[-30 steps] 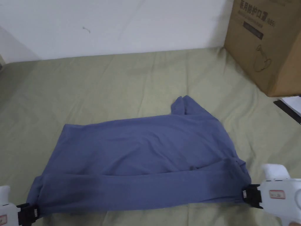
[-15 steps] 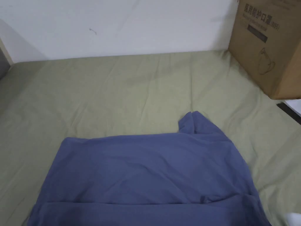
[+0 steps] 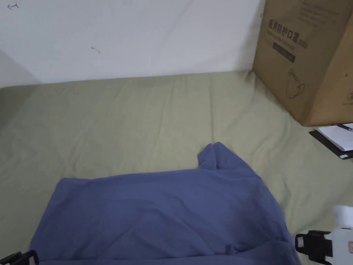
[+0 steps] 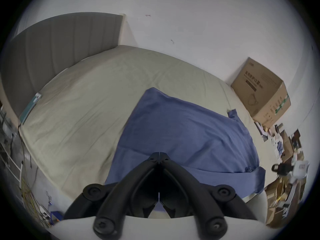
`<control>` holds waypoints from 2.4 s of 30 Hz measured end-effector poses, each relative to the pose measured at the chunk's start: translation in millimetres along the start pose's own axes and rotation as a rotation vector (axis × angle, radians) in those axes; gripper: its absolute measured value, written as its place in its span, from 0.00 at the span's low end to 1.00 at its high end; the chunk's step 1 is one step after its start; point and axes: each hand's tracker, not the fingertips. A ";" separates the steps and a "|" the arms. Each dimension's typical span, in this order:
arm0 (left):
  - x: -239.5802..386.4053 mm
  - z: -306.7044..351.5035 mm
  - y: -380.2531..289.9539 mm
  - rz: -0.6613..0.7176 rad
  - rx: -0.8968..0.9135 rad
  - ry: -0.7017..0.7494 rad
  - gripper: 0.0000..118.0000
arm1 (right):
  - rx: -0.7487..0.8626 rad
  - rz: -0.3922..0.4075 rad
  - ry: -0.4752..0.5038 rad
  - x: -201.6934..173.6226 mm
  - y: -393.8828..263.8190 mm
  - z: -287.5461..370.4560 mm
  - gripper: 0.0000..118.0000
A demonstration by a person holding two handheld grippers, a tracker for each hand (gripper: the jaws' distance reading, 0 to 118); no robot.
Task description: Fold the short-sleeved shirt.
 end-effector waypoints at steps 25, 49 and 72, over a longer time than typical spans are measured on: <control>22.4 -111.5 51.6 -0.072 -0.144 0.060 0.00 | -0.248 0.160 -0.180 -12.9 206.5 -255.3 0.39; 30.2 -267.7 162.6 -0.155 -0.280 0.162 0.00 | -0.210 0.205 -0.132 -28.7 207.0 -226.9 0.02; -22.8 -35.7 28.9 -0.223 -0.237 0.088 0.00 | -0.188 0.296 -0.016 -1.4 26.8 -19.3 0.02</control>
